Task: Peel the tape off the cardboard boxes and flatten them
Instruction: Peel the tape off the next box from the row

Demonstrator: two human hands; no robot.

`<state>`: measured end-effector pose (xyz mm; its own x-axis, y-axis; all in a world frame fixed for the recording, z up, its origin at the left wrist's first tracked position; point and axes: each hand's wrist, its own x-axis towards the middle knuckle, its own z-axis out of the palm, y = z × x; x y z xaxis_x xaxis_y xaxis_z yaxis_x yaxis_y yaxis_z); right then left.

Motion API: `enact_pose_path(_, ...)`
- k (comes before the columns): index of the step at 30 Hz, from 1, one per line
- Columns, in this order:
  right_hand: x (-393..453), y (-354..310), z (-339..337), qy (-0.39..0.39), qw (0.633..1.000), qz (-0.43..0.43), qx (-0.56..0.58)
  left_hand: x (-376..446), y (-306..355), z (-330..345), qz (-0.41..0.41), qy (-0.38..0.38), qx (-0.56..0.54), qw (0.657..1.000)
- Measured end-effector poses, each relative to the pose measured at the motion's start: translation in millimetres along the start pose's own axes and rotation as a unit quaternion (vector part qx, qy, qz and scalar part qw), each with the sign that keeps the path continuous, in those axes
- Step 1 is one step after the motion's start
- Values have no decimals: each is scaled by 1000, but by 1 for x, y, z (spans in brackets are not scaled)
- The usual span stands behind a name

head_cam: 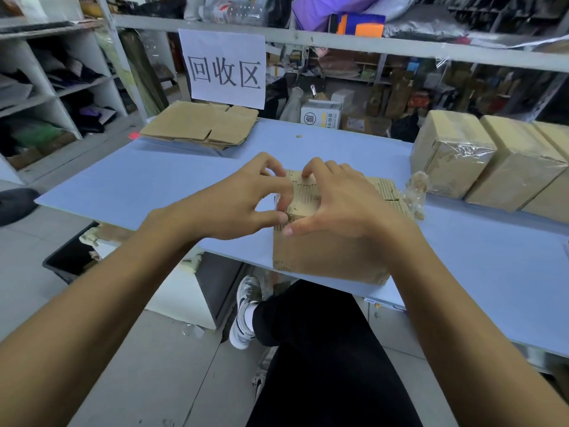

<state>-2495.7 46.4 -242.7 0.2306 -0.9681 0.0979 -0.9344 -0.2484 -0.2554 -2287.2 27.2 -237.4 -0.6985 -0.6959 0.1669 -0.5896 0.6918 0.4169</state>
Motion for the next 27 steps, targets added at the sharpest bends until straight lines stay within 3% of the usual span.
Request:
enact_pose_path(10,2,2,1,0,1000,6,3,-4,-25,15,102,133,-5,986)
enact_pose_path(15,2,2,2,0,1000,5,4,6,-25,5,123,42,-2,992)
enact_pose_path(21,2,2,1,-7,1000,13,15,24,-24,-11,72,-114,-33,990)
enact_pose_path(24,3,3,-1,-14,1000,10,17,23,-33,-12,76,-120,-80,987)
enact_pose_path(27,2,3,-3,-21,1000,5,23,15,-42,-1,85,-80,-158,981)
